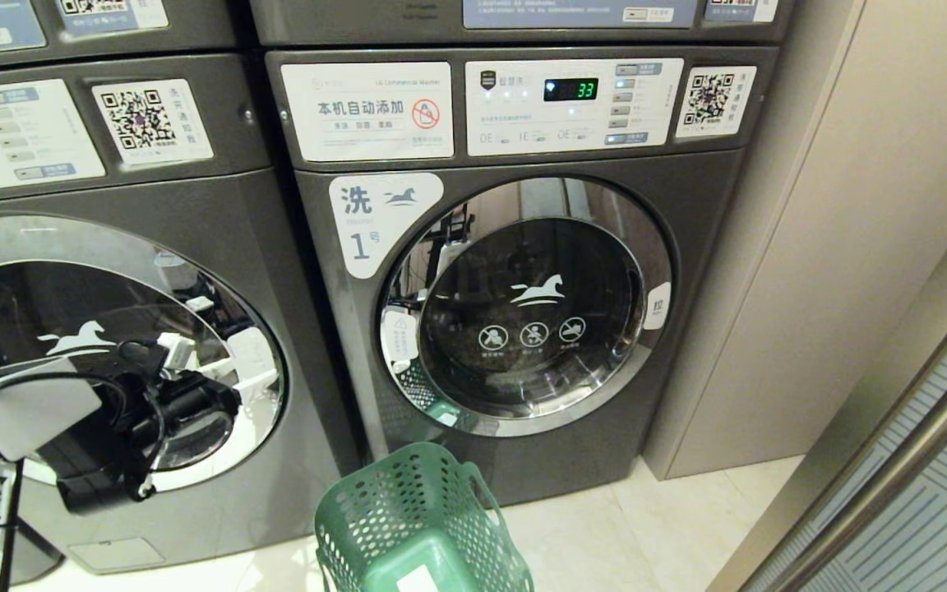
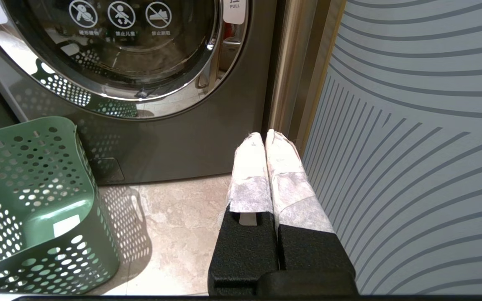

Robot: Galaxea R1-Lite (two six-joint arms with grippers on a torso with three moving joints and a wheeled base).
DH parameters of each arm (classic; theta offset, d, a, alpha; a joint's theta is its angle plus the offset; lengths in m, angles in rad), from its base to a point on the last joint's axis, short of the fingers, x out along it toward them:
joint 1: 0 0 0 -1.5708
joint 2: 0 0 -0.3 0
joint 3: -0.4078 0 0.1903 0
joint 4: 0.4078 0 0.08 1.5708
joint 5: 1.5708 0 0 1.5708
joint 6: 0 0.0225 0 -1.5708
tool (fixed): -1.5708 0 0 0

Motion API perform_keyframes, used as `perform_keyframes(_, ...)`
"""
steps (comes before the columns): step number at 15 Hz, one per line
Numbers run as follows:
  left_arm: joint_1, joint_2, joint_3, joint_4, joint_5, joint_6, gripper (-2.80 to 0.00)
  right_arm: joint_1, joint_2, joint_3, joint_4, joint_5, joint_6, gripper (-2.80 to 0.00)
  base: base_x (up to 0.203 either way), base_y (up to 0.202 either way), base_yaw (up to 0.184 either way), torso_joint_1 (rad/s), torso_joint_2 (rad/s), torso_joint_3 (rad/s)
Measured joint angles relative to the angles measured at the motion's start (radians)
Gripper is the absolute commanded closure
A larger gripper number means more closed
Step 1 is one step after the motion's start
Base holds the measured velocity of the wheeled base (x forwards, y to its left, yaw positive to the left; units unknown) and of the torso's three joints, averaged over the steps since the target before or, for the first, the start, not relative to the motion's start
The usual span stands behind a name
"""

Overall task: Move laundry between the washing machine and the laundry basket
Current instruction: Open the lid of the washing machine

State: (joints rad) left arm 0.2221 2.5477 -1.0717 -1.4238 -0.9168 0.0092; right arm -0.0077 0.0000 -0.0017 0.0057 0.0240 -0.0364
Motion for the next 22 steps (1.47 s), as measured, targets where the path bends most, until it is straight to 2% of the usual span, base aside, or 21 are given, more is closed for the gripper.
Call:
perform_keyframes(3, 0.0, 0.001, -0.001, 0.0, -0.068, 0.001, -2.8, 0.0, 0.0, 0.0, 0.0, 0.0, 0.001, 0.0, 0.0, 0.0, 0.0, 0.0, 0.0, 0.0)
perform_keyframes(9, 0.0, -0.004, 0.014, -0.008, -0.096, 0.002, -2.8, 0.0, 0.0, 0.0, 0.0, 0.0, 0.001, 0.0, 0.0, 0.0, 0.0, 0.0, 0.0, 0.0)
perform_keyframes(12, 0.0, -0.015, 0.079, -0.065, -0.095, 0.003, -2.8, 0.0, 0.0, 0.0, 0.0, 0.0, 0.001, 0.0, 0.0, 0.0, 0.0, 0.0, 0.0, 0.0)
perform_keyframes(13, 0.013, -0.017, 0.096, -0.072, -0.161, 0.002, -2.8, 0.0, 0.0, 0.0, 0.001, 0.0, 0.0, 0.0, 0.0, 0.0, 0.0, 0.0, 0.0, 0.0)
perform_keyframes(14, 0.019, -0.019, 0.105, -0.074, -0.189, 0.001, -2.8, 0.0, 0.0, 0.0, 0.0, 0.0, 0.0, 0.0, 0.0, 0.0, 0.0, 0.0, 0.0, 0.0)
perform_keyframes(21, 0.021, -0.059, 0.124, -0.065, -0.15, -0.007, -2.8, 0.0, 0.0, 0.0, 0.0, 0.0, 0.001, 0.0, 0.0, 0.0, 0.0, 0.0, 0.0, 0.0)
perform_keyframes(22, 0.043, -0.071, 0.135, -0.064, -0.155, -0.009, -2.8, 0.0, 0.0, 0.0, 0.0, 0.0, 0.001, 0.0, 0.0, 0.0, 0.0, 0.0, 0.0, 0.0)
